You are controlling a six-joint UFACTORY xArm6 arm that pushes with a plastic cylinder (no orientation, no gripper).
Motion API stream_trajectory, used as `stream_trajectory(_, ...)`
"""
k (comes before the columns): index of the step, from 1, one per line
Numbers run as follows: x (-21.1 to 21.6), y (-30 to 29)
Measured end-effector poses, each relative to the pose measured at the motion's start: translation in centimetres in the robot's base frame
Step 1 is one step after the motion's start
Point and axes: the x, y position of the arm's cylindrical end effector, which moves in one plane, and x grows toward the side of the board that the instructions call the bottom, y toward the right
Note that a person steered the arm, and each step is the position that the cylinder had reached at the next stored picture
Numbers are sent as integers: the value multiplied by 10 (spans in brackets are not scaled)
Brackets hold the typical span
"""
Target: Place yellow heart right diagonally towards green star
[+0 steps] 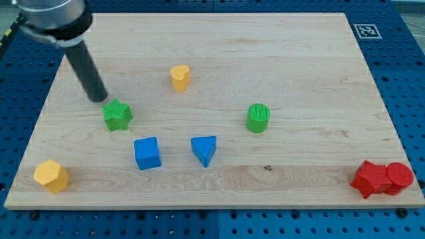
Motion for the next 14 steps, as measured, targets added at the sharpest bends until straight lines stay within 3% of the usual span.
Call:
stream_trajectory(2, -50, 92)
stream_trajectory(4, -65, 185)
stream_trajectory(6, -27, 184)
stream_trajectory(8, -46, 155)
stream_trajectory(11, -21, 141)
stream_trajectory(14, -31, 95)
